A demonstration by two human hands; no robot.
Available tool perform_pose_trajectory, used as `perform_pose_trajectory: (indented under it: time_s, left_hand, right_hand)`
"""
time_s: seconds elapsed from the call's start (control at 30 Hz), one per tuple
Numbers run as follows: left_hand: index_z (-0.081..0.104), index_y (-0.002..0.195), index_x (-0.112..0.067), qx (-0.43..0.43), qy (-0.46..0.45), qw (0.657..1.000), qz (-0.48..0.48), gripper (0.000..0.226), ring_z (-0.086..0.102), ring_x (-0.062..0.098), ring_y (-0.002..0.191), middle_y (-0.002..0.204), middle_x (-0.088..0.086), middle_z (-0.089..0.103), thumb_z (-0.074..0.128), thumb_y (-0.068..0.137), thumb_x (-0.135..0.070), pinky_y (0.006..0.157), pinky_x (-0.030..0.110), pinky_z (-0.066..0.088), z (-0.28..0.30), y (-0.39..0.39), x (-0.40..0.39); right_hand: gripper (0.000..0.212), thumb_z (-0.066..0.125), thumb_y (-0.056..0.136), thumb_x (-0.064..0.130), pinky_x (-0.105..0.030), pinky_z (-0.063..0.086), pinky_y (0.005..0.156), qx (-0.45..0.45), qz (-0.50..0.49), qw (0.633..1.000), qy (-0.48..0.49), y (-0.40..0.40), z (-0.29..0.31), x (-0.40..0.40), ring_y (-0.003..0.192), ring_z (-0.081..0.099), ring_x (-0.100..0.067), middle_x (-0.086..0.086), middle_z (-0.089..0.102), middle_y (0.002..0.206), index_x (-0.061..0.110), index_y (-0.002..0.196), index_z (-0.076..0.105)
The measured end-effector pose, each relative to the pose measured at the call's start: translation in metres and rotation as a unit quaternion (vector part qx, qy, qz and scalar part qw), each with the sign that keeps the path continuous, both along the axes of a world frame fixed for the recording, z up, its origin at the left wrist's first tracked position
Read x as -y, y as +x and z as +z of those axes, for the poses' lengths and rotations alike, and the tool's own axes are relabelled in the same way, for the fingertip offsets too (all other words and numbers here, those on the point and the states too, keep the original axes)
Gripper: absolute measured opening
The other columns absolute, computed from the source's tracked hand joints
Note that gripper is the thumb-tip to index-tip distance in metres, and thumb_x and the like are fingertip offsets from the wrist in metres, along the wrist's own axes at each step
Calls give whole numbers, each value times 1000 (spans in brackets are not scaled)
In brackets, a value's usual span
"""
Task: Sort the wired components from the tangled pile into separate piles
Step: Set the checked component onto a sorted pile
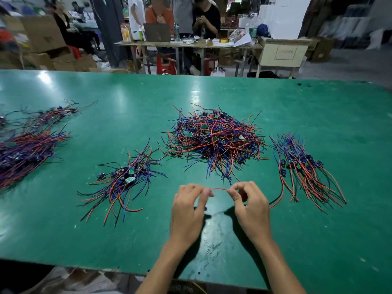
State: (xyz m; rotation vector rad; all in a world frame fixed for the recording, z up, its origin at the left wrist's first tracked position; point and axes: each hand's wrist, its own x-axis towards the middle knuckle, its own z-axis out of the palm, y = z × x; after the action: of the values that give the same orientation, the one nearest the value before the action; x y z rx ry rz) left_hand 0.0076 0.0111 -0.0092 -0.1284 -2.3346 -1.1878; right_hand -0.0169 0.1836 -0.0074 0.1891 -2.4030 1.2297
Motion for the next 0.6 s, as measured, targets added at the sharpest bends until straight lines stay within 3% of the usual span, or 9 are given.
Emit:
perform_pose_trajectory:
  time_s: [0.07, 0.13, 0.2, 0.27, 0.37, 0.43, 0.5, 0.6]
  left_hand:
    - [72, 87, -32, -6, 49, 998, 50, 28, 54, 5, 98, 93, -20, 65, 50, 102, -43, 83, 25, 40, 7, -5, 17]
    - [74, 90, -30, -22, 107, 984, 139, 27, 56, 6, 97, 96, -18, 68, 51, 104, -37, 81, 23, 39, 16, -13, 44]
    - [77, 99, -23, -9, 146, 958, 247, 27, 62, 20, 95, 95, -6, 72, 52, 104, -32, 83, 34, 45, 24, -21, 77]
    - [73, 116, -17, 67, 164, 929, 325, 30, 64, 33, 94, 87, 4, 69, 53, 102, -34, 84, 41, 47, 28, -25, 107]
    - [41, 149, -5, 184, 174, 897, 362, 66, 61, 38, 114, 104, 14, 72, 59, 96, -40, 91, 44, 44, 30, -25, 121]
    - [24, 154, -6, 182, 140, 897, 378, 78, 61, 36, 112, 99, 11, 75, 60, 94, -40, 86, 44, 42, 32, -22, 108]
    - [36, 148, -15, 134, 120, 918, 352, 62, 65, 29, 87, 74, -4, 71, 61, 94, -33, 73, 38, 40, 32, -15, 82]
    - [68, 110, -25, 134, 127, 961, 206, 17, 59, 16, 59, 55, -9, 58, 63, 93, -22, 60, 30, 44, 25, -13, 34]
  right_hand:
    - [7, 71, 92, 39, -17, 43, 68, 24, 24, 998, -45, -3, 2, 6, 78, 59, -7, 14, 60, 86, 34, 94, 67]
    - [18, 70, 91, 47, -21, 47, 72, 56, -10, 995, -87, -11, 2, 9, 82, 59, -7, 15, 61, 92, 38, 106, 67]
    - [33, 70, 88, 52, -32, 48, 85, 98, -87, 991, -23, -26, 2, 9, 97, 56, -10, 13, 60, 103, 36, 117, 65]
    - [46, 70, 86, 55, -38, 41, 95, 152, -128, 976, 93, -38, 4, 10, 111, 51, -19, 5, 59, 113, 28, 124, 67]
    - [29, 71, 91, 46, -39, 40, 94, 154, -119, 974, 115, -46, 5, 12, 108, 54, -26, -2, 63, 106, 22, 107, 76]
    - [19, 68, 95, 35, -40, 42, 89, 129, -119, 978, 114, -44, 2, 11, 102, 58, -29, -4, 65, 100, 18, 97, 76]
    - [17, 66, 96, 30, -40, 41, 86, 112, -129, 977, 126, -41, -1, 11, 97, 58, -28, -5, 65, 98, 16, 95, 75]
    - [17, 62, 98, 31, -39, 37, 86, 119, -132, 972, 151, -38, 0, 11, 98, 58, -29, -4, 65, 101, 17, 98, 73]
